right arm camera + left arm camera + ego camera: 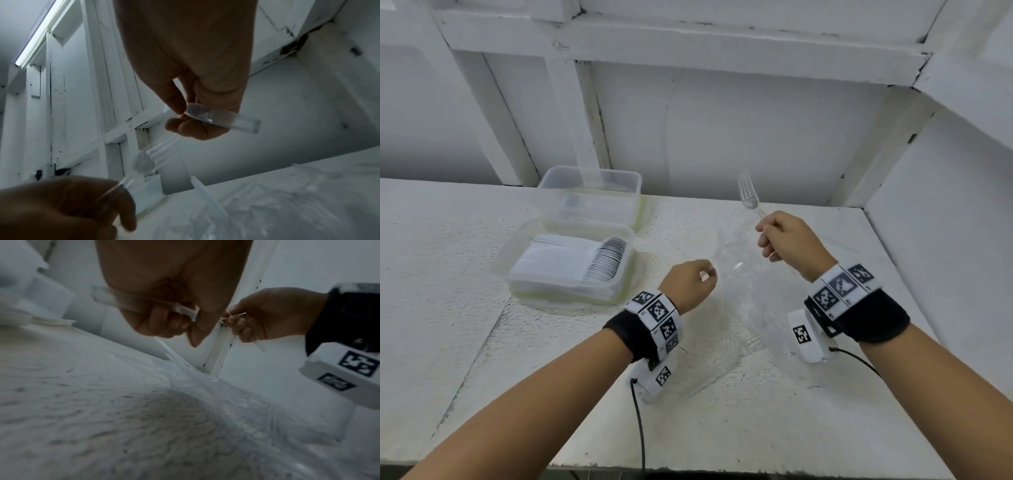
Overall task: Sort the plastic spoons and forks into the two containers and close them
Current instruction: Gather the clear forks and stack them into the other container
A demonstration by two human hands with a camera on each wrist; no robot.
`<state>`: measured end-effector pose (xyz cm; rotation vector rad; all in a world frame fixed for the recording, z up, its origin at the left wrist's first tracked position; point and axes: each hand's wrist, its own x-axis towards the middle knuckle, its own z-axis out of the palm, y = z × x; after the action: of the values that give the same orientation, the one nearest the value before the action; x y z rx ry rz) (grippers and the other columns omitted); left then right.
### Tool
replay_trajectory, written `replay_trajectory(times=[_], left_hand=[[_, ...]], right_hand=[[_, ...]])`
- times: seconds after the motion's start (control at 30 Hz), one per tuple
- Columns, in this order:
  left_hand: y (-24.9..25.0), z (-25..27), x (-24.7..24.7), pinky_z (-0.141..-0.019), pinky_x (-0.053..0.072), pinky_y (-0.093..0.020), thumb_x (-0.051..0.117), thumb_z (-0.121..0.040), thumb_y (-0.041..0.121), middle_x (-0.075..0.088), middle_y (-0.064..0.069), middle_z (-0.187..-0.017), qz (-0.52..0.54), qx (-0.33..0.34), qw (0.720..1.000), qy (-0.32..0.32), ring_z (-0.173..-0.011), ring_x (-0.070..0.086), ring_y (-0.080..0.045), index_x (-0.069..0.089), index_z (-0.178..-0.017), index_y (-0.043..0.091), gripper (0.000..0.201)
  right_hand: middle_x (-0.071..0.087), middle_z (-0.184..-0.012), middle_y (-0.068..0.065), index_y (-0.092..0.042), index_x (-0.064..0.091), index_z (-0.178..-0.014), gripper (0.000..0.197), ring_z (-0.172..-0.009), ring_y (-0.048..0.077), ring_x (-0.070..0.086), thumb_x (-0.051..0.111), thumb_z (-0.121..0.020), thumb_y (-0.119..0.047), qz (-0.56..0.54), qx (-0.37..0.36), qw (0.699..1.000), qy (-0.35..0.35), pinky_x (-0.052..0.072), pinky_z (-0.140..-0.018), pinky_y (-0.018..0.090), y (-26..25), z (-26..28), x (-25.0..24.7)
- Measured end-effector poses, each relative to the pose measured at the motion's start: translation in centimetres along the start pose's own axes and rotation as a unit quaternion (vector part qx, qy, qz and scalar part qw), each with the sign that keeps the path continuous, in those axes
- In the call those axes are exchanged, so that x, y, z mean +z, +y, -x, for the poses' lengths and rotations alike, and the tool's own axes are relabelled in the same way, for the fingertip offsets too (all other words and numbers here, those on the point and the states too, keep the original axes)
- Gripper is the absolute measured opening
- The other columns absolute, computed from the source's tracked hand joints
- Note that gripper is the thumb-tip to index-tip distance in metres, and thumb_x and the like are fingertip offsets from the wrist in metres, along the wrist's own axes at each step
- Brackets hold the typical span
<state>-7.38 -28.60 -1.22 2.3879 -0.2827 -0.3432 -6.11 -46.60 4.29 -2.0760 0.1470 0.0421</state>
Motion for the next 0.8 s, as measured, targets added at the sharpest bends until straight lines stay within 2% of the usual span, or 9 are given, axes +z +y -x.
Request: replay_trajectory(times=[0.03,0.1,0.17,0.23,0.33,0.5,0.63,0.7,0.8], left_hand=[[0.3,-0.3,0.0,-0.064,0.031,-0.021,0.048,-0.092,0.016,0.047,0.008,-0.071,-0.015,0.035,0.998,-0.040,-0.070,0.049,-0.014,0.062,-0.108,0.017,0.021],[0.7,-0.6,-0.2,-0.064,0.032,-0.021,0.049,-0.089,0.008,0.042,0.010,-0.069,-0.077,0.080,0.982,-0.150,-0.066,0.043,-0.010,0.057,-0.120,0.020,0.034],[0.9,-1.0,-0.2,-0.071,0.033,-0.021,0.050,-0.087,0.005,0.046,0.004,-0.081,-0.158,0.096,0.956,-0.226,-0.077,0.045,-0.014,0.053,-0.126,0.021,0.043],[1.1,-1.2,0.1,-0.077,0.034,-0.021,0.052,-0.087,0.007,0.050,-0.003,-0.097,-0.214,0.096,0.940,-0.249,-0.090,0.048,-0.017,0.053,-0.126,0.021,0.042],[1.0,-1.2,0.6,-0.081,0.034,-0.023,0.056,-0.088,0.014,0.057,-0.008,-0.117,-0.249,0.110,0.932,-0.238,-0.106,0.051,-0.021,0.058,-0.118,0.016,0.030],[0.2,0.0,-0.2,-0.082,0.034,-0.023,0.051,-0.093,0.027,0.057,-0.005,-0.114,-0.256,0.142,0.940,-0.177,-0.111,0.052,-0.021,0.059,-0.122,0.018,0.032],[-0.8,1.6,-1.8,-0.074,0.036,-0.023,0.048,-0.095,0.038,0.049,0.003,-0.090,-0.258,0.161,0.947,-0.104,-0.092,0.053,-0.018,0.065,-0.115,0.018,0.033],[-1.4,1.9,-2.6,-0.073,0.035,-0.024,0.049,-0.094,0.037,0.047,0.002,-0.087,-0.234,0.154,0.956,-0.088,-0.083,0.047,-0.014,0.066,-0.113,0.018,0.032],[-2.4,2.1,-3.5,-0.077,0.039,-0.026,0.050,-0.094,0.033,0.044,0.001,-0.092,-0.215,0.132,0.965,-0.069,-0.082,0.046,-0.014,0.066,-0.113,0.015,0.031]], right_hand=[[0.056,-0.071,0.004,-0.010,0.055,-0.090,0.021,-0.058,0.014,0.051,0.036,-0.093,-0.004,0.016,0.004,1.000,0.003,0.043,-0.055,0.024,0.8,0.6,-0.4],[0.056,-0.069,0.003,-0.013,0.056,-0.089,0.021,-0.057,0.015,0.047,0.037,-0.094,-0.006,0.032,0.017,0.999,0.007,0.039,-0.054,0.025,2.2,1.8,-1.3],[0.056,-0.068,0.002,-0.018,0.056,-0.084,0.023,-0.056,0.016,0.046,0.038,-0.093,-0.007,0.032,0.031,0.999,0.023,0.038,-0.054,0.026,3.3,2.7,-1.9],[0.056,-0.069,0.002,-0.019,0.056,-0.083,0.024,-0.056,0.016,0.045,0.038,-0.094,-0.008,0.032,0.043,0.998,0.038,0.037,-0.054,0.027,4.1,3.5,-2.2],[0.056,-0.071,0.001,-0.014,0.058,-0.091,0.020,-0.058,0.015,0.047,0.038,-0.095,-0.009,0.049,0.050,0.997,0.024,0.038,-0.055,0.024,4.7,4.6,-2.3],[0.053,-0.072,-0.002,-0.016,0.058,-0.094,0.017,-0.058,0.013,0.052,0.042,-0.094,-0.014,0.095,0.038,0.994,0.024,0.041,-0.053,0.021,5.1,5.7,-2.3],[0.051,-0.071,-0.002,-0.014,0.058,-0.095,0.012,-0.061,0.012,0.049,0.048,-0.093,-0.022,0.152,0.046,0.987,-0.001,0.044,-0.053,0.022,5.3,6.6,-1.7],[0.050,-0.072,-0.003,-0.015,0.058,-0.093,0.013,-0.064,0.010,0.046,0.048,-0.093,-0.023,0.197,0.048,0.979,-0.018,0.038,-0.054,0.020,5.6,7.0,-1.2],[0.050,-0.075,-0.001,-0.014,0.053,-0.082,0.016,-0.070,0.015,0.046,0.046,-0.094,-0.022,0.251,0.054,0.966,-0.032,0.032,-0.055,0.020,6.0,7.8,-0.4]])
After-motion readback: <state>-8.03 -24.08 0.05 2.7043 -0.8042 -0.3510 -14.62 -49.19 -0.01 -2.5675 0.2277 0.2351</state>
